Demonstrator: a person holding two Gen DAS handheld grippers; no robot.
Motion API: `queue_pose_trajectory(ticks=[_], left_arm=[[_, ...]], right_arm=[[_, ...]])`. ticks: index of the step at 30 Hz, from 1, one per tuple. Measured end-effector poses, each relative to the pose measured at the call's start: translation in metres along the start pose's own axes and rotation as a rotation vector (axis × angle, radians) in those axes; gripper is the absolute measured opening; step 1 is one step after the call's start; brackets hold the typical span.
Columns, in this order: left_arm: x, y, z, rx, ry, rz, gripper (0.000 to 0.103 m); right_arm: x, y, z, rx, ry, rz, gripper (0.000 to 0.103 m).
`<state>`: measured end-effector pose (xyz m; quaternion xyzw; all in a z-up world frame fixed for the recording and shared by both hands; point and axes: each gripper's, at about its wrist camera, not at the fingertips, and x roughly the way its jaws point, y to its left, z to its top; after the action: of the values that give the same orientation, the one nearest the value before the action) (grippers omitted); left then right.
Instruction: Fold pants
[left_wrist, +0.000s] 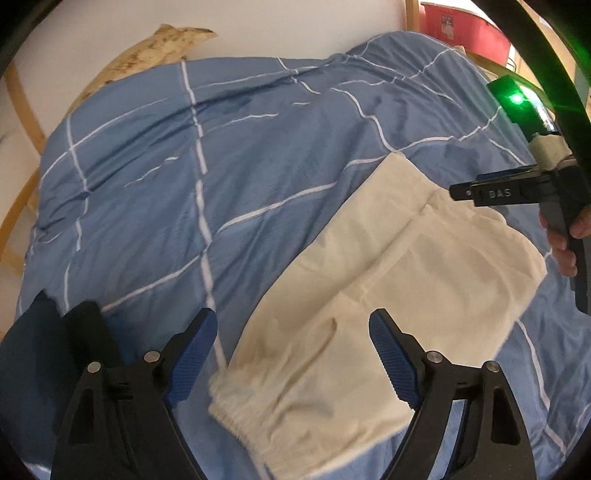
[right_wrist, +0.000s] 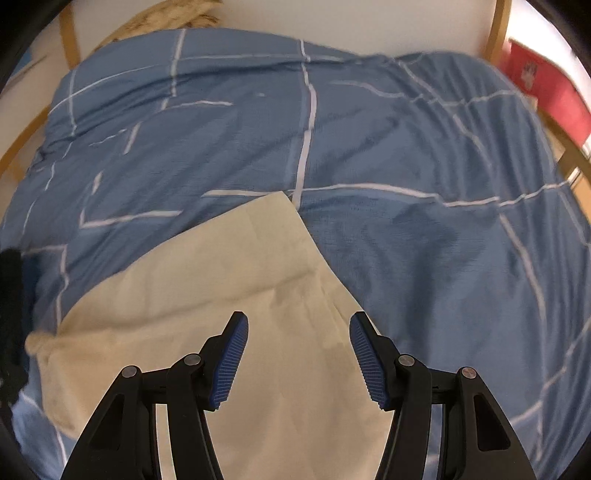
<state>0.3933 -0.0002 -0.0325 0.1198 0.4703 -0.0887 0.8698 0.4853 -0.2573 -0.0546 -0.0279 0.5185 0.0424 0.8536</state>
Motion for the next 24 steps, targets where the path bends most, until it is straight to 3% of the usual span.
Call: queue_pose_trajectory(ticks=[5, 16, 19, 24], left_arm=[[0.023, 0.0, 0.017, -0.017, 0.006, -0.043, 0.084], [0.048, 0.003, 0.019, -0.026, 0.033, -0.027, 0.084], [0.052, 0.006, 0.017, -0.036, 0.042, -0.029, 0.084], [0.048, 0.013, 0.012, -0.062, 0.03, -0.001, 0.082]], right_arm=[[0.039, -0.008, 0.014, 0.062, 0.059, 0.034, 0.051], [0.08, -0.008, 0.012, 0.069, 0.124, 0.049, 0.034], [0.082, -0.005, 0.009, 0.06, 0.123, 0.059, 0.018], [0.066, 0.005, 0.006, 0.008, 0.06, 0.04, 0.011]])
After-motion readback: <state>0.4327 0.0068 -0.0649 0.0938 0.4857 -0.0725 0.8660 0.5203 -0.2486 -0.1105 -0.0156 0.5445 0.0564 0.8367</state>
